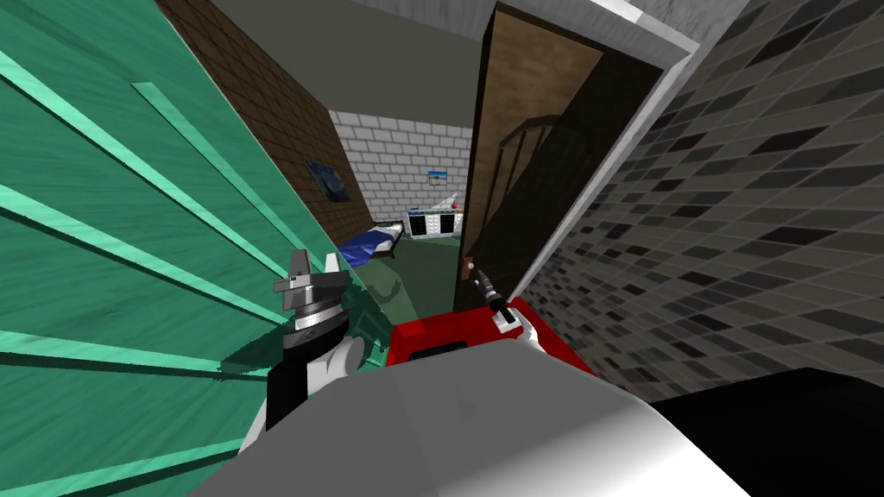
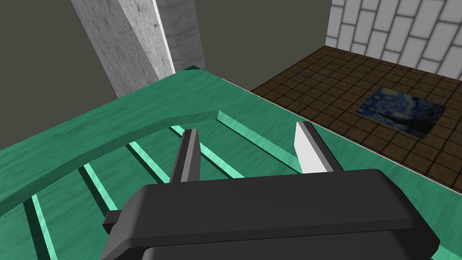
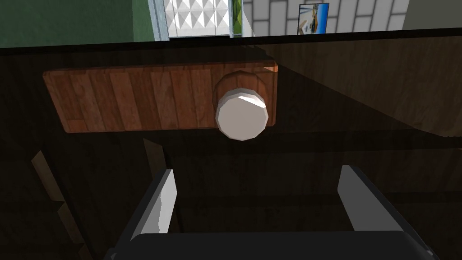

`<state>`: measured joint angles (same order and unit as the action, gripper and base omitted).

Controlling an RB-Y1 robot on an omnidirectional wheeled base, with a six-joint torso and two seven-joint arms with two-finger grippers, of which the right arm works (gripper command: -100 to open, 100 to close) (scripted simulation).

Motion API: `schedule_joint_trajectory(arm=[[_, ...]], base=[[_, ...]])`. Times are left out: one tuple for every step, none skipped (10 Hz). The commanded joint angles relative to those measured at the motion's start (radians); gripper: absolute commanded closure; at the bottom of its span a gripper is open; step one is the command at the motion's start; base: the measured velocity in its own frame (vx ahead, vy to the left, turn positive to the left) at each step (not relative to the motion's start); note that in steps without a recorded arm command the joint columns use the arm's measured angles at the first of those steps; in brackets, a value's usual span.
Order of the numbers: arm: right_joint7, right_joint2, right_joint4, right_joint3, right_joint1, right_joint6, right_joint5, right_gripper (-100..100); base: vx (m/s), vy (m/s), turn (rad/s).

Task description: Pull the door open

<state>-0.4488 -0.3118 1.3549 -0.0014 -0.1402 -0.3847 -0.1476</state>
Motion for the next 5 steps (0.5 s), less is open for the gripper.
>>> schedule_joint_trajectory(arm=[[-0.004, -0.01, -0.017, -0.013, 0.006, -0.005, 0.008, -100], [-0.005, -0.015, -0.03, -0.022, 0.011, -0.008, 0.013, -100], [-0.006, -0.02, -0.043, -0.032, 0.017, -0.012, 0.018, -100], [-0.006, -0.024, -0.054, -0.04, 0.021, -0.015, 0.023, -100], [-0.007, -0.029, -0.067, -0.049, 0.027, -0.018, 0.028, -100]], base=[[0.177, 0.023, 0.072], [0.219, -0.008, 0.087], [0.243, -0.005, 0.122], [0.218, 0.031, 0.109], [0.186, 0.043, 0.113]])
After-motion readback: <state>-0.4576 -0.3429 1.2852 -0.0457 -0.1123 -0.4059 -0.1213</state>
